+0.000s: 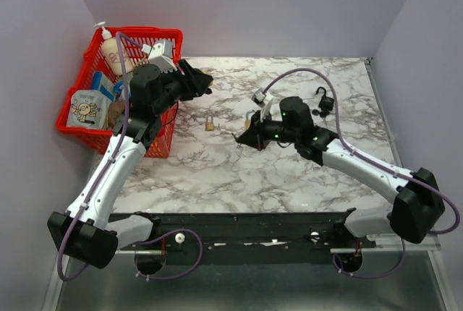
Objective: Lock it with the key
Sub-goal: Place the key at the center of the board, then place the lock at the center of the board, then move the lock to the center of the board.
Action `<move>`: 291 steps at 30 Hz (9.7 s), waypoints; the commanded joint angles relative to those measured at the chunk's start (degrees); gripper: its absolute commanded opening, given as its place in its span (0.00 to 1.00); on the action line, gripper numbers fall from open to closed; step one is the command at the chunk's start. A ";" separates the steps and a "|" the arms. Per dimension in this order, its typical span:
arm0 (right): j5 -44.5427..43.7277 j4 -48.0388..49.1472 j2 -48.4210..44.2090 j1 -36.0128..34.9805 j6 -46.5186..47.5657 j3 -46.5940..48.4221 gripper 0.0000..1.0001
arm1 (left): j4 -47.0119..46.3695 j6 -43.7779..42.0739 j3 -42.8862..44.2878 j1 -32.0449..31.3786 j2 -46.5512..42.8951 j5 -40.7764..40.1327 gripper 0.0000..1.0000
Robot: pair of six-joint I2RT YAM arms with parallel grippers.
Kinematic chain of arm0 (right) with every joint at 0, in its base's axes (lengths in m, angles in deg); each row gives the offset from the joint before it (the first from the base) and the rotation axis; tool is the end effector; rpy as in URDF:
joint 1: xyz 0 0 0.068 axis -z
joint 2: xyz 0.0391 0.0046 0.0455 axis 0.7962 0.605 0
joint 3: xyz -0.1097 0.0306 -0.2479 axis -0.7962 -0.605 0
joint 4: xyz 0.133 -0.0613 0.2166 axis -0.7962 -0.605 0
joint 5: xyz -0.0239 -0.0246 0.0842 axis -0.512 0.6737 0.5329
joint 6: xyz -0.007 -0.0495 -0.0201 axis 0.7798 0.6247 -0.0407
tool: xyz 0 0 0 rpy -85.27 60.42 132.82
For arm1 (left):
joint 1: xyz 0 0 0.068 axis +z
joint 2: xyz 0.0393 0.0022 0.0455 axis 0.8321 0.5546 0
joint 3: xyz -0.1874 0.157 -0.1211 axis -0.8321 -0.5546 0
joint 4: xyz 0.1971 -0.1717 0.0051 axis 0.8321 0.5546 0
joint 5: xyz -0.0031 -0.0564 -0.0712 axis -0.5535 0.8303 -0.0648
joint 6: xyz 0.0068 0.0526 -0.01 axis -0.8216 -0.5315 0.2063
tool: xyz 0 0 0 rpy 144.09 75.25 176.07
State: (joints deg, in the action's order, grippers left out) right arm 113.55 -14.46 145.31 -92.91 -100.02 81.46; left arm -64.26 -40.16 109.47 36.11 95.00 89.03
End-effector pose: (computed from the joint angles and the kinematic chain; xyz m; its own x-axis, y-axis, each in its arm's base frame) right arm 0.2223 0.2081 0.3114 -0.4589 -0.1279 -0.8792 -0.8140 0.4572 0.3583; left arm 0.2517 -0.0999 0.4113 -0.4105 -0.4824 -0.7738 0.3360 0.7089 -0.6202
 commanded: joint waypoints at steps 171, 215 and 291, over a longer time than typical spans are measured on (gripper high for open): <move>-12.42 -6.55 -22.77 0.24 20.40 -7.66 1.00 | 29.53 -6.58 -2.06 -7.30 14.12 -3.39 0.00; -9.17 -7.95 -20.40 1.29 17.77 -7.75 1.00 | 28.82 -7.99 1.19 -5.19 37.94 -6.30 0.17; -44.50 -36.51 53.07 39.53 -3.94 50.07 1.00 | 15.37 -14.14 10.77 0.61 6.21 -13.69 0.99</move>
State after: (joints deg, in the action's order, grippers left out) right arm 71.82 -47.11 195.06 -53.50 -102.51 127.17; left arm -47.89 -55.53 120.96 35.74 102.41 76.92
